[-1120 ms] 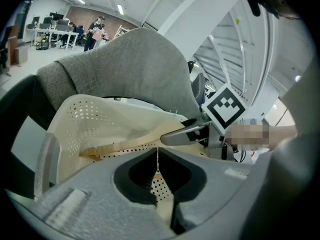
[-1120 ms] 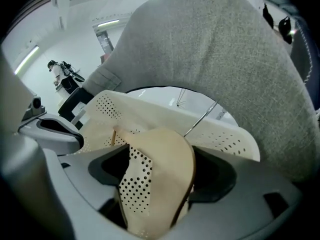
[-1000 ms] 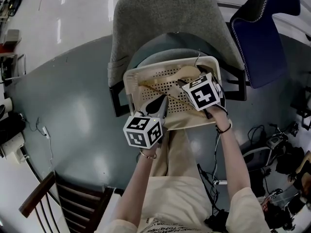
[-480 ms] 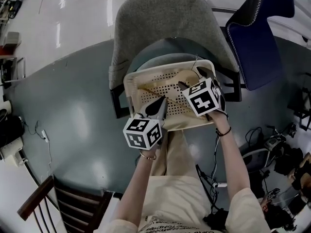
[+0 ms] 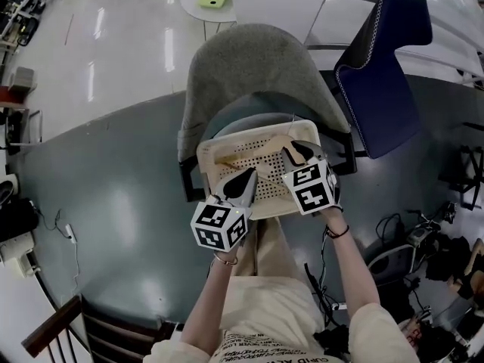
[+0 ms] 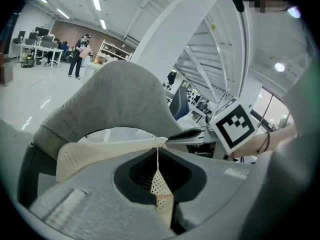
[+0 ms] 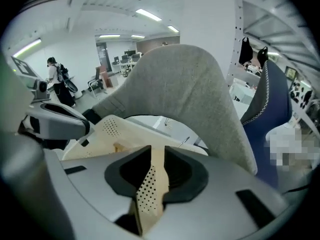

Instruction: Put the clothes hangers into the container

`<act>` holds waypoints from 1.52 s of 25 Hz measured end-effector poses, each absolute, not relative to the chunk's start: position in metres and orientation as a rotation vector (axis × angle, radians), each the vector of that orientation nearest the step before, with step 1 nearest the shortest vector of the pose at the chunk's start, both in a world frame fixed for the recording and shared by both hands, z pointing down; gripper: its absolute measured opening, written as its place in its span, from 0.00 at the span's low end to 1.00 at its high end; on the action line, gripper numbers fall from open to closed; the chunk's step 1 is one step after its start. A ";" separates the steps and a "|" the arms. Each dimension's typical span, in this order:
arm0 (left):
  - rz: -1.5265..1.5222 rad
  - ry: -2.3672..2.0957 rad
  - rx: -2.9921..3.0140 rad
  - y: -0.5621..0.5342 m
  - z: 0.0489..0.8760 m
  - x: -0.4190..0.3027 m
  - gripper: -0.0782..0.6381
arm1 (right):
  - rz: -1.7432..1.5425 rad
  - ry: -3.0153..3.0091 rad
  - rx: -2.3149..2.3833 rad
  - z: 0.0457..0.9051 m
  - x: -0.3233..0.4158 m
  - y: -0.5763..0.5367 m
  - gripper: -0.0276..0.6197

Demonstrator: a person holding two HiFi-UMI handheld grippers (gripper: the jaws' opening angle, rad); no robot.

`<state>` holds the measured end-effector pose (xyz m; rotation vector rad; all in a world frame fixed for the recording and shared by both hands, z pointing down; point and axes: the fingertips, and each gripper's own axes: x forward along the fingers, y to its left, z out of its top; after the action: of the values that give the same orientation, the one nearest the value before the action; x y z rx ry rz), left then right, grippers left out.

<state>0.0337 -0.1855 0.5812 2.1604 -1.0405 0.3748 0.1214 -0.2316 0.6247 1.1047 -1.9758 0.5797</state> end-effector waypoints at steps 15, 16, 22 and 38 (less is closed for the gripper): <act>0.308 -0.991 2.412 -0.183 0.469 0.031 0.15 | 0.782 -2.305 1.252 0.498 0.116 -0.204 0.05; 0.305 -0.990 2.430 -0.182 0.462 0.030 0.15 | 0.791 -2.321 1.262 0.490 0.116 -0.202 0.05; 0.272 -1.002 2.505 -0.182 0.424 0.024 0.15 | 0.752 -2.454 1.272 0.440 0.113 -0.193 0.05; 0.122 -1.104 2.690 -0.178 0.330 0.006 0.15 | 0.581 -2.677 1.552 0.333 0.139 -0.182 0.05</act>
<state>0.0055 -0.1779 0.3297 2.6901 -1.1041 0.1225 0.1386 -0.1819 0.3332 1.5521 -2.6775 0.5812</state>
